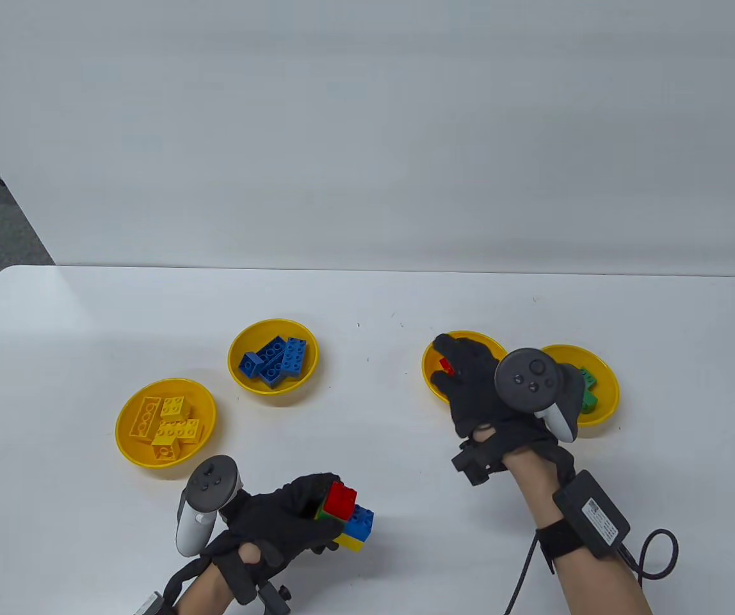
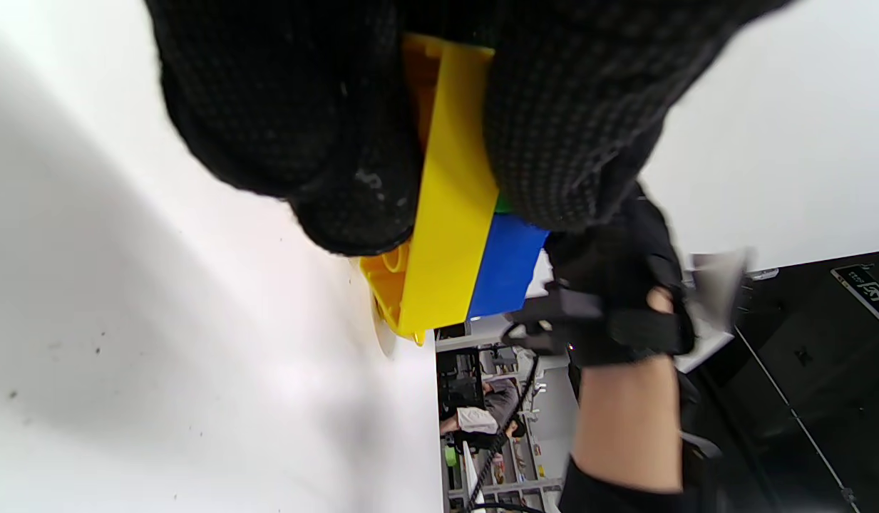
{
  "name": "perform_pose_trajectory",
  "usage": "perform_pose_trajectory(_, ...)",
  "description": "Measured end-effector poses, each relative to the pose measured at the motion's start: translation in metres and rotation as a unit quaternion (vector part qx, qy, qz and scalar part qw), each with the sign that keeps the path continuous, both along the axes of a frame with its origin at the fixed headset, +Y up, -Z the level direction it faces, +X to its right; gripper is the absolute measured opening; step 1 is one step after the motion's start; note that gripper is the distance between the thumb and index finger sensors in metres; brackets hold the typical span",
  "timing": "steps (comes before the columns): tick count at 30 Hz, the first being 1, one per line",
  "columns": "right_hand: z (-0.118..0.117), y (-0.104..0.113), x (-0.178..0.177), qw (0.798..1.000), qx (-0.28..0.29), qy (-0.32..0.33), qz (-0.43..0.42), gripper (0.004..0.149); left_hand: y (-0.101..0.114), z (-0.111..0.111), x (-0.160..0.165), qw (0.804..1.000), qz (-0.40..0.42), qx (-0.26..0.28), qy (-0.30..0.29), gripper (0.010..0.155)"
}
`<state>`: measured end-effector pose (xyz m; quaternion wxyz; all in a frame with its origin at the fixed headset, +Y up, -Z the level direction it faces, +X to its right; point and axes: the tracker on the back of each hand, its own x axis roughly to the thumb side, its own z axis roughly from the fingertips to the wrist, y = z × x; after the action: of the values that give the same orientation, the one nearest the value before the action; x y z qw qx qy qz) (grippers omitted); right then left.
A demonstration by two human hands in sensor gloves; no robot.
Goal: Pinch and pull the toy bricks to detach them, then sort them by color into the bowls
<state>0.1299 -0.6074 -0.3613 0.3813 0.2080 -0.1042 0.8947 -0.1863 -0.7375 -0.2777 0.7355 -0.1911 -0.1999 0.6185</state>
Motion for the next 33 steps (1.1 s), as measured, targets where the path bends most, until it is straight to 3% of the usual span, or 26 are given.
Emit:
perform_pose_trajectory(3, 0.04, 0.006, -0.036, 0.995, 0.033, 0.095, 0.009, 0.06, 0.001, 0.003, 0.001, 1.0, -0.007, 0.01, 0.011, 0.073)
perform_pose_trajectory(6, 0.067, -0.007, -0.063, 0.99, 0.034, 0.136, 0.016, 0.064, 0.003, 0.005, 0.002, 0.999, -0.013, 0.023, 0.022, 0.072)
perform_pose_trajectory(10, 0.086, -0.047, -0.096, 0.975, -0.043, 0.196, 0.098, 0.072, 0.006, 0.008, 0.002, 0.998, -0.024, 0.041, 0.038, 0.072)
perform_pose_trajectory(15, 0.091, -0.069, -0.101, 0.982, -0.032, 0.179, 0.046, 0.064, 0.008, 0.011, 0.002, 0.995, -0.054, 0.064, 0.053, 0.07)
perform_pose_trajectory(22, 0.101, -0.068, -0.09, 0.99, 0.045, 0.133, 0.031, 0.061, 0.012, 0.017, 0.013, 0.994, -0.053, 0.084, 0.052, 0.07)
perform_pose_trajectory(25, 0.101, -0.069, -0.089, 0.992, 0.024, 0.122, -0.018, 0.06, 0.013, 0.017, 0.012, 0.993, -0.047, 0.093, 0.052, 0.07)
perform_pose_trajectory(31, 0.104, -0.067, -0.088, 0.993, 0.049, 0.103, -0.009, 0.059, 0.012, 0.017, 0.012, 0.994, -0.038, 0.096, 0.04, 0.07)
perform_pose_trajectory(33, 0.098, -0.071, -0.081, 0.992, -0.01, 0.106, -0.073, 0.059, 0.015, 0.017, 0.011, 0.992, -0.046, 0.11, 0.033, 0.07)
